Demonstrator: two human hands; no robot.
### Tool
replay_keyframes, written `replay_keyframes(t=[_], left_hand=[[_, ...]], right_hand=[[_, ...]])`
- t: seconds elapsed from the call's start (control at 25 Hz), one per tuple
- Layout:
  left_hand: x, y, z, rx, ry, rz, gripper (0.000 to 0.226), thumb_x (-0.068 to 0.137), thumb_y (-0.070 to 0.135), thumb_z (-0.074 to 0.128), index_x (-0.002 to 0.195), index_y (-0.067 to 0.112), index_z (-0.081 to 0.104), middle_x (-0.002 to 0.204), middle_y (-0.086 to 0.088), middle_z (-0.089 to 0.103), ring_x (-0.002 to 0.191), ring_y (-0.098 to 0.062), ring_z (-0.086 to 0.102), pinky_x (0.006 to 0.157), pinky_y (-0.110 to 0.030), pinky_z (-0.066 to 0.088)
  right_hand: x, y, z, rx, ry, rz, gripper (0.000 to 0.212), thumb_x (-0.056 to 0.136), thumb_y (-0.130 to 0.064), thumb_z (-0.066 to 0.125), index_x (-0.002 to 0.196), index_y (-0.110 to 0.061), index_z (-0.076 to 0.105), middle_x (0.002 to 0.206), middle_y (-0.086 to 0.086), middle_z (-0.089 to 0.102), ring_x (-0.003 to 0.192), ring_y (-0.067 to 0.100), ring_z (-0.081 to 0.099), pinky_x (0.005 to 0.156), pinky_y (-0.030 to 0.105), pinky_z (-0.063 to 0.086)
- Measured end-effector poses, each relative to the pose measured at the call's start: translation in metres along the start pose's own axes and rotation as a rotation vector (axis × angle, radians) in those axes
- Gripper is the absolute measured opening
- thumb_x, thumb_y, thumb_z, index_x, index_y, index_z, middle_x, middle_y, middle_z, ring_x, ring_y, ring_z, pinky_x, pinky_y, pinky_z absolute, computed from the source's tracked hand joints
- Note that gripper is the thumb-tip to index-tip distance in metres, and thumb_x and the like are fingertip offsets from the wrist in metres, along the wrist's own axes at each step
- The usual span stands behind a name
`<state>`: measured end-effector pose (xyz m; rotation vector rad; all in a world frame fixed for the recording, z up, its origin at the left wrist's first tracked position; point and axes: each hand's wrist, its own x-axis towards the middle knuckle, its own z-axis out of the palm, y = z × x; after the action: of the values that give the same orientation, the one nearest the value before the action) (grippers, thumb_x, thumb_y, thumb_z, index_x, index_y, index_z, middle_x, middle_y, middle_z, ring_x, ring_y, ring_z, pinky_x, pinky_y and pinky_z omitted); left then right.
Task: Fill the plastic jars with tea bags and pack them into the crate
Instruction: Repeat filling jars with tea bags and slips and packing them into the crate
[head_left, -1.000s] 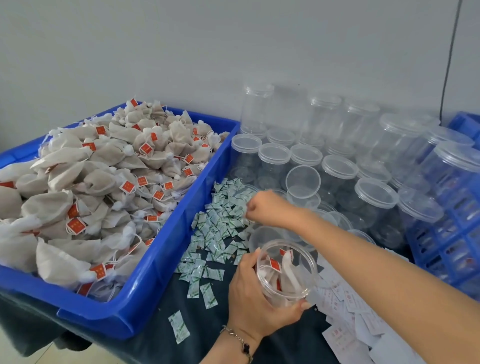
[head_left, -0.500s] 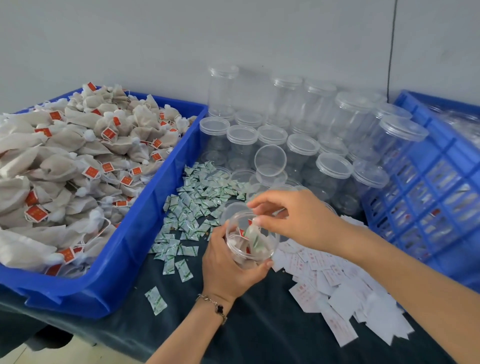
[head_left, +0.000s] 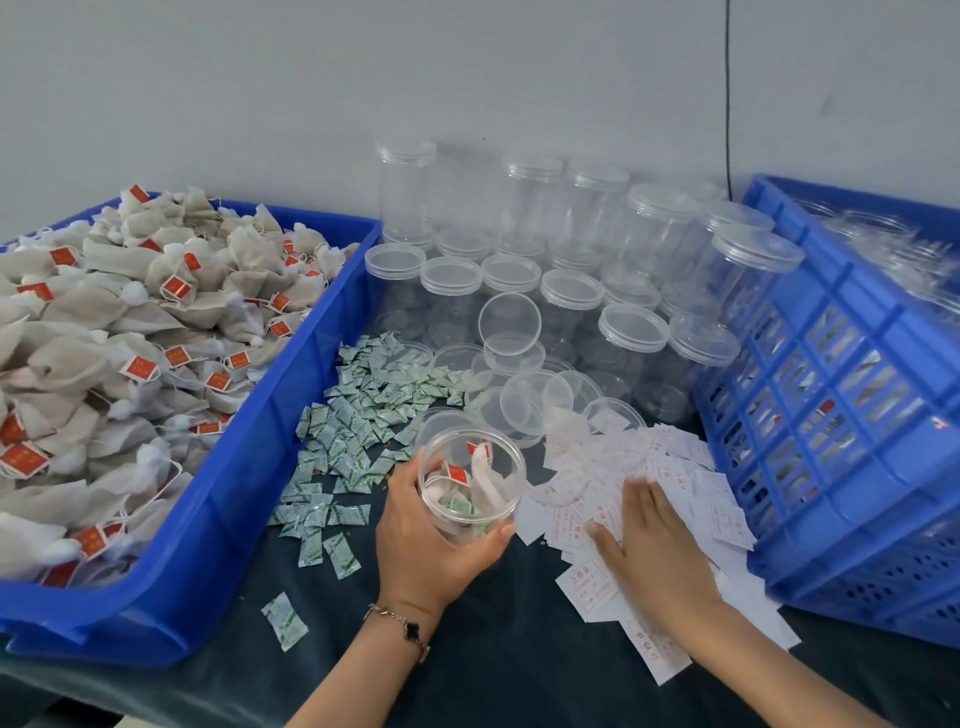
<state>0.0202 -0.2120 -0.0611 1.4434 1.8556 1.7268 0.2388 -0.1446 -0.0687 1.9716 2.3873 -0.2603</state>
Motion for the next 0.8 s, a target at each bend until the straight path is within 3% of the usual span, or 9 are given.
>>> replay_keyframes(t=[0.12,0.28,0.4,0.52,0.64,0.8], left_hand=[[0.0,-0.002,0.001,-0.004,-0.009,0.0,0.1,0.046,0.059,0.069,0.12,-0.007,0.051,0.111,0.022,0.043,0.097,-0.02,0.058,0.082,-0.032,0.048],[0.0,-0.003,0.002,-0.005,-0.013,-0.004,0.1,0.045,0.059,0.069,0.12,-0.005,0.05,0.11,0.023,0.043,0.097,-0.017,0.057,0.082,-0.027,0.047],[0.0,-0.003,0.002,-0.008,-0.012,-0.005,0.1,0.045,0.058,0.068,0.119,-0.006,0.051,0.111,0.023,0.043,0.095,-0.016,0.056,0.083,-0.019,0.044],[0.001,-0.002,0.002,-0.005,-0.017,-0.002,0.099,0.046,0.058,0.069,0.118,-0.007,0.051,0.109,0.021,0.044,0.095,-0.019,0.058,0.082,-0.024,0.047],[0.0,-0.002,0.001,0.016,-0.01,0.02,0.097,0.048,0.058,0.068,0.116,-0.009,0.052,0.108,0.02,0.044,0.094,-0.019,0.058,0.081,-0.025,0.049],[0.0,0.0,0.001,0.038,0.002,0.024,0.098,0.049,0.061,0.067,0.115,-0.01,0.051,0.103,0.017,0.044,0.092,-0.024,0.06,0.079,-0.036,0.052]], right_hand=[[0.001,0.004,0.006,0.028,0.066,-0.049,0.069,0.096,-0.057,0.017,0.152,-0.016,0.007,0.159,0.001,0.002,0.146,0.013,-0.002,0.116,0.027,-0.003],[-0.001,-0.003,-0.002,0.193,0.18,-0.105,0.053,0.095,-0.047,0.044,0.143,-0.026,0.038,0.152,-0.006,0.032,0.141,0.01,0.023,0.114,0.03,0.014],[-0.004,-0.007,-0.018,0.348,0.254,-0.1,0.043,0.092,-0.027,0.058,0.134,-0.028,0.05,0.132,-0.005,0.056,0.118,0.009,0.05,0.096,0.019,0.034],[-0.012,-0.025,-0.046,0.629,0.379,-0.125,0.036,0.089,-0.016,0.063,0.12,-0.033,0.059,0.098,-0.008,0.07,0.077,-0.009,0.061,0.066,0.0,0.041],[-0.025,-0.057,-0.083,0.933,0.488,-0.248,0.023,0.088,-0.021,0.065,0.097,-0.039,0.055,0.076,-0.016,0.07,0.074,-0.008,0.063,0.059,0.003,0.042],[-0.034,-0.098,-0.103,1.081,0.288,-0.438,0.01,0.086,-0.021,0.067,0.085,-0.03,0.061,0.08,-0.015,0.071,0.075,-0.002,0.067,0.061,0.007,0.045]])
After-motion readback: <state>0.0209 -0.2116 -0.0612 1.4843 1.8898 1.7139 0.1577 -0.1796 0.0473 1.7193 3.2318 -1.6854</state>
